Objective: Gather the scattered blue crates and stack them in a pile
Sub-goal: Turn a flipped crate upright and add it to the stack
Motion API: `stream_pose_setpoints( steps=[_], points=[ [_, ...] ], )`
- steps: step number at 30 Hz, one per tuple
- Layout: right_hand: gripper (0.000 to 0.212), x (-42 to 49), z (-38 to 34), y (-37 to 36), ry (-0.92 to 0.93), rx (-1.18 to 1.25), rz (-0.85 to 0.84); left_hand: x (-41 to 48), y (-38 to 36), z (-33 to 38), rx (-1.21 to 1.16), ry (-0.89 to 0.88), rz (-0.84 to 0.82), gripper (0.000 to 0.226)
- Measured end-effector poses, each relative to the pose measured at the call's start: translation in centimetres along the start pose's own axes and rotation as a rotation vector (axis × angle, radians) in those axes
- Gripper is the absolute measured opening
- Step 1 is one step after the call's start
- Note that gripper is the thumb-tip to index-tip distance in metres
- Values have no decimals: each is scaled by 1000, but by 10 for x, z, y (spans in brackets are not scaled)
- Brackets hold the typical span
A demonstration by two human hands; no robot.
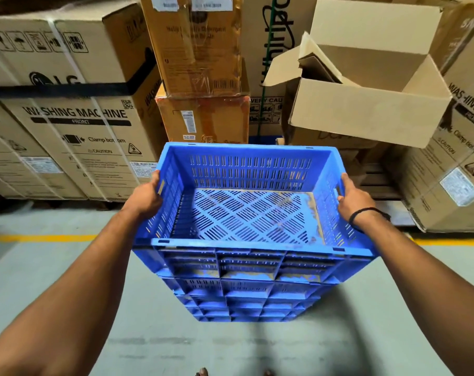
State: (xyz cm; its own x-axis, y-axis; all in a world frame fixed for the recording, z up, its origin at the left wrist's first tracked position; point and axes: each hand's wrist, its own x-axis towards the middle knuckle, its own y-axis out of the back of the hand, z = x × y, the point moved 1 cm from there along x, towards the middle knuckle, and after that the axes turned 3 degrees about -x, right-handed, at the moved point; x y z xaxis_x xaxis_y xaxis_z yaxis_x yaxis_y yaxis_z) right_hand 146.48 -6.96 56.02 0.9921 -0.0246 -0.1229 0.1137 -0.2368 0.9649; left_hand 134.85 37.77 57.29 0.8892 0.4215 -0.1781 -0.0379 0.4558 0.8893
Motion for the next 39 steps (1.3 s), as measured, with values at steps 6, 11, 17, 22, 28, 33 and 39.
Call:
stream_pose_setpoints(
  steps=[6,11,17,22,28,33,39],
  points=[
    [62,4,-6,5,-5,16,6,-10,-8,-11,23,-38,33,78],
    [59,-2,-3,1,-12,13,22,1,-4,-8,-2,-38,3,81],
    [62,-7,-1,-4,13,19,12,6,-8,-17,32,-32,-32,80],
    [81,-1,5,4,140,-476,5,-1,-13,-6,401,-206,72,71],
    [109,18,3,13,333,-428,-85,-8,-26,-8,539,-219,33,89],
    [101,4,10,0,330,-261,-42,2,-13,-9,389,-242,-5,84],
    [99,1,6,2,311,-260,-54,0,-12,-14,282,-228,-15,77]
  ],
)
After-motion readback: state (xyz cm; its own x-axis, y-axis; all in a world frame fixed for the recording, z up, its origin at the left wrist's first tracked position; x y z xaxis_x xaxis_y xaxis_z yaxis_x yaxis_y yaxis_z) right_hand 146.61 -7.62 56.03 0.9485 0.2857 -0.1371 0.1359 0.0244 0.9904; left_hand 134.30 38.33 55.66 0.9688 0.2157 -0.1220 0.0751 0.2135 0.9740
